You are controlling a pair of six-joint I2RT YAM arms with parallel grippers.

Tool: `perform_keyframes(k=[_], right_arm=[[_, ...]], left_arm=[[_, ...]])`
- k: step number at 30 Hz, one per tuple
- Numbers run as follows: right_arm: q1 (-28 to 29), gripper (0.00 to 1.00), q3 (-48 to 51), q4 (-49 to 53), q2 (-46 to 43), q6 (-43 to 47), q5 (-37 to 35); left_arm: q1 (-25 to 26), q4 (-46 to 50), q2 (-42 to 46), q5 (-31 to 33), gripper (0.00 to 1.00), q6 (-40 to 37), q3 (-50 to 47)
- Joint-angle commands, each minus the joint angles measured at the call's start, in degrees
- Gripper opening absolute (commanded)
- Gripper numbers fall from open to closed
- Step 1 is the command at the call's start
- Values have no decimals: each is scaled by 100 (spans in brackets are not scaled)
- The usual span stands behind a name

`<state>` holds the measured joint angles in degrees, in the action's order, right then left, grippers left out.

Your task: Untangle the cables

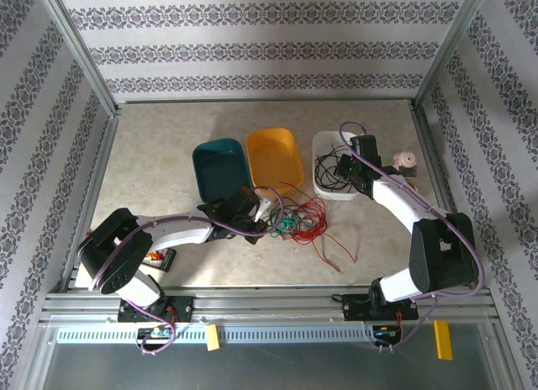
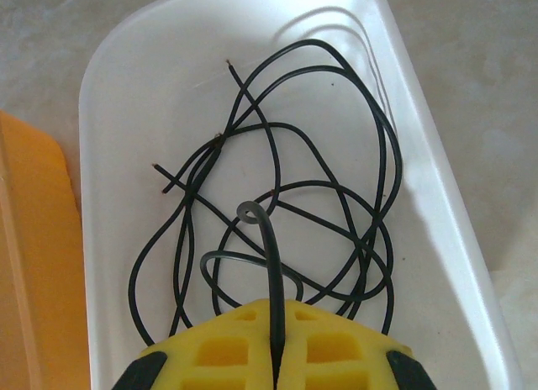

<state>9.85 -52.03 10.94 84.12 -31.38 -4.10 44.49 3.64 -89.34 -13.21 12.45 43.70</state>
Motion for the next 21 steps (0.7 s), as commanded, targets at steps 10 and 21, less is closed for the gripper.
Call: perform_keyframes(k=[10, 21], right_arm=[[247, 1, 157, 217, 30, -261, -380], [670, 8, 592, 191, -472, -565, -1192]], left_arm=[[-54, 110, 100, 120, 0, 74, -55], [-54, -109, 283, 410, 0, 144, -195]])
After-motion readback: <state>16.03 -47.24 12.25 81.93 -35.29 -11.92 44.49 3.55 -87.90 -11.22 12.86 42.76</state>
